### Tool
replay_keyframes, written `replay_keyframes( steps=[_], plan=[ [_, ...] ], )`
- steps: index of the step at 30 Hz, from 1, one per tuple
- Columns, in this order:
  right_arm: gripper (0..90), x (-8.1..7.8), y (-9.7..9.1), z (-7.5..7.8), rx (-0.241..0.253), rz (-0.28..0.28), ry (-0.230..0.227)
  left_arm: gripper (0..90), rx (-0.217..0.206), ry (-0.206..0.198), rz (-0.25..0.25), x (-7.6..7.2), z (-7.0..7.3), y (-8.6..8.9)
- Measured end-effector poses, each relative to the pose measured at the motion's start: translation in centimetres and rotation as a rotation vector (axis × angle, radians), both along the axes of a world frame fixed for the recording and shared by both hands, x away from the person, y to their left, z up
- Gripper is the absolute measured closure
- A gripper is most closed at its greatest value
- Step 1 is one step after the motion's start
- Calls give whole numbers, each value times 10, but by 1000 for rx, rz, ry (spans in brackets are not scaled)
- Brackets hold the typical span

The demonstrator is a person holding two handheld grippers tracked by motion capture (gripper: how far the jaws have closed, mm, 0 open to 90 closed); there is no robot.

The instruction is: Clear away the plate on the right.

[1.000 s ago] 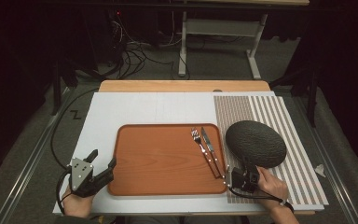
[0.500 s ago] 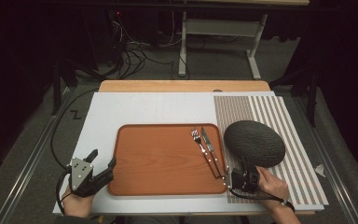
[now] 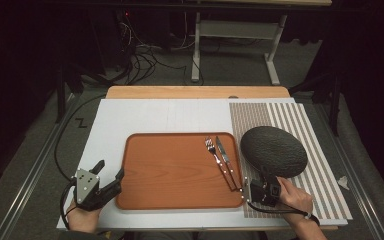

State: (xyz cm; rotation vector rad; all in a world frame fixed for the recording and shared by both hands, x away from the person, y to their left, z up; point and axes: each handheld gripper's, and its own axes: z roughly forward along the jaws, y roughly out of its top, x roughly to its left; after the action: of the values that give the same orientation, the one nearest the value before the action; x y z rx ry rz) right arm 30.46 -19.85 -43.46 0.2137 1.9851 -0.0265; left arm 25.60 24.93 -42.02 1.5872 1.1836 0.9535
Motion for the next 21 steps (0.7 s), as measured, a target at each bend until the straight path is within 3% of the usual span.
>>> replay_keyframes(
  steps=[21],
  plan=[
    [877,-3,16,16,-18,62,-27,331,1,2,3,1,0,0]
  ],
)
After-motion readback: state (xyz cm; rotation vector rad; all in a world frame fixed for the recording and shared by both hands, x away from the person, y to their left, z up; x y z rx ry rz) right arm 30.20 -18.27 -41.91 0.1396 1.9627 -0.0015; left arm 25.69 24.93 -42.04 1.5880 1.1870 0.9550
